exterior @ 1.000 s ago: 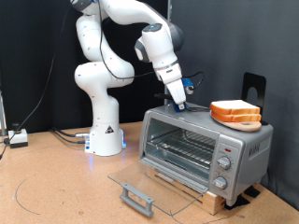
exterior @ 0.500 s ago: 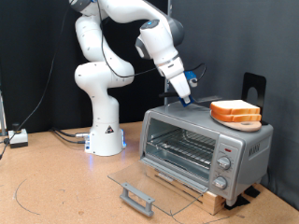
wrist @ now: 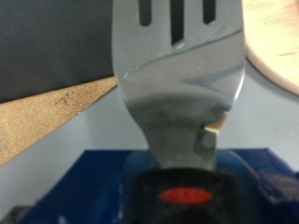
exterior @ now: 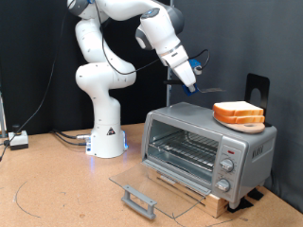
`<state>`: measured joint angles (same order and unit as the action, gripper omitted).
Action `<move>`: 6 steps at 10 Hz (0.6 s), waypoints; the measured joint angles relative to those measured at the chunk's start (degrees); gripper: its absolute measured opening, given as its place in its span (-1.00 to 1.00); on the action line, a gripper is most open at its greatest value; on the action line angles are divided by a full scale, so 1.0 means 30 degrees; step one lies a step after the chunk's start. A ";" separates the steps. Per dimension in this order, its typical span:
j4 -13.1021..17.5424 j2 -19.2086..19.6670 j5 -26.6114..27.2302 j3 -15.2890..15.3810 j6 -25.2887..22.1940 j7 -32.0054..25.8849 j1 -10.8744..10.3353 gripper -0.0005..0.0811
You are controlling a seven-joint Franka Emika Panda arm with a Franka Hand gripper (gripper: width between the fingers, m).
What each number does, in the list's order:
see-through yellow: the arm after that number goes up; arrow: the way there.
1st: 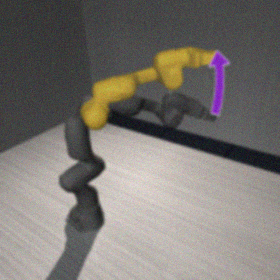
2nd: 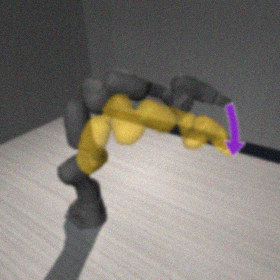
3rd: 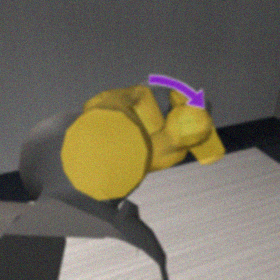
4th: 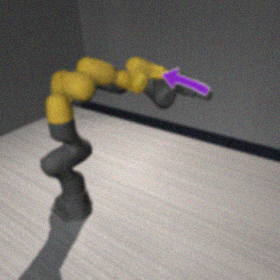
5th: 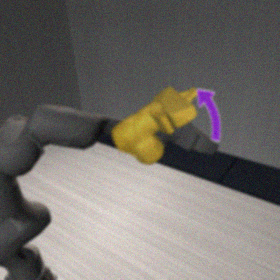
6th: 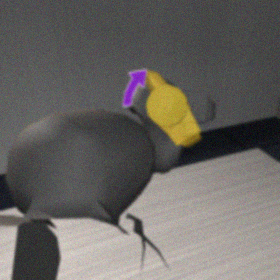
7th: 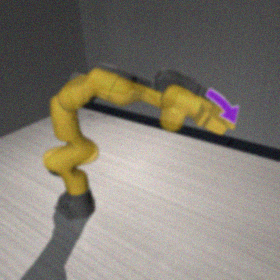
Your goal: Make a piece of toast with the oven
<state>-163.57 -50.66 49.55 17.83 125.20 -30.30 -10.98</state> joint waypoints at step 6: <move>0.0048 -0.1094 -0.1597 -0.1958 -0.0469 0.0388 0.2383 0.05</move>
<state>-163.42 -53.94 44.76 11.95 123.80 -29.14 -3.84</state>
